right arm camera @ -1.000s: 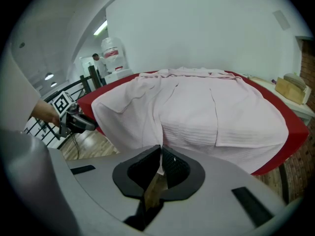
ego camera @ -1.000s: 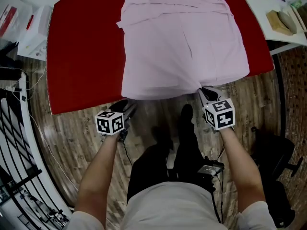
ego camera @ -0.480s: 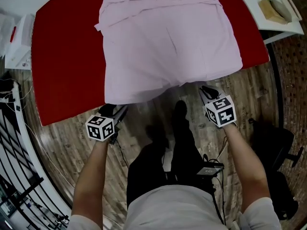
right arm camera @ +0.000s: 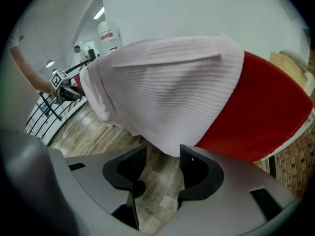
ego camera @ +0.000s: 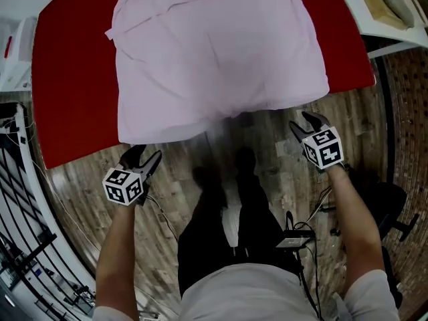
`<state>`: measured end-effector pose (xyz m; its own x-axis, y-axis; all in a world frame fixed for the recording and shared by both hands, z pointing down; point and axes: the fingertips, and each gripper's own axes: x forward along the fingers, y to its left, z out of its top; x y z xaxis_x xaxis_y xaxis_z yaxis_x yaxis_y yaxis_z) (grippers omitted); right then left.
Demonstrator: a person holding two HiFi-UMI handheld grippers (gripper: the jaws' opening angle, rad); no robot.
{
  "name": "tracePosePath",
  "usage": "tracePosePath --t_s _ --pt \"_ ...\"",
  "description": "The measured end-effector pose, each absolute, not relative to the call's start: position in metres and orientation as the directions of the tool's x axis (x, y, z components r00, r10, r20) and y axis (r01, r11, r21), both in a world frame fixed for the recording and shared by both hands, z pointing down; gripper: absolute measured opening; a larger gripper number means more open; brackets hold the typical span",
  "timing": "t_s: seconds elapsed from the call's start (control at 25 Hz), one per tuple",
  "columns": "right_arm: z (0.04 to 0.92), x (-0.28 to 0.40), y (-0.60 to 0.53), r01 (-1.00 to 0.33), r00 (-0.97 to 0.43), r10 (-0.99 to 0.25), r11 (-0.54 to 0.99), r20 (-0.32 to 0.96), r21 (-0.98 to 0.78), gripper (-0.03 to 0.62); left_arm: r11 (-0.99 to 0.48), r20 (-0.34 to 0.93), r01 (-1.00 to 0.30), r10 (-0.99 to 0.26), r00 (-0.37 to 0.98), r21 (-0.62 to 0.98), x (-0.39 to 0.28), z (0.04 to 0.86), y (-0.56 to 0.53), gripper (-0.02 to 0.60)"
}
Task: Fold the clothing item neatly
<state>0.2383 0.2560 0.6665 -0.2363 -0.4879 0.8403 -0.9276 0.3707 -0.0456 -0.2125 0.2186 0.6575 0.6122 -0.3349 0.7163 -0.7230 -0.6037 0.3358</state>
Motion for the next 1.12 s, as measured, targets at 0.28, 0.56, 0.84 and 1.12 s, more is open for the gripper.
tracePosePath --t_s 0.28,0.56,0.84,1.12 --pt "0.683 0.280 0.238 -0.877 -0.295 -0.479 0.479 0.827 -0.035 0.259 -0.571 0.730 -0.767 -0.385 0.564 0.291 -0.213 0.663 0.232 0.247" --pt "0.691 0.284 0.227 -0.796 -0.348 -0.445 0.606 0.825 -0.009 0.286 -0.532 0.697 -0.789 -0.440 0.567 0.307 -0.215 0.676 0.227 0.247" --pt "0.707 0.269 0.215 -0.727 -0.374 -0.396 0.687 0.839 0.000 0.307 -0.587 0.676 -0.751 -0.423 0.603 0.303 -0.228 0.694 0.208 0.333" --pt "0.729 0.256 0.201 -0.701 -0.381 -0.384 0.713 0.841 0.007 0.307 -0.717 0.697 -0.654 -0.342 0.630 0.240 -0.214 0.718 0.194 0.336"
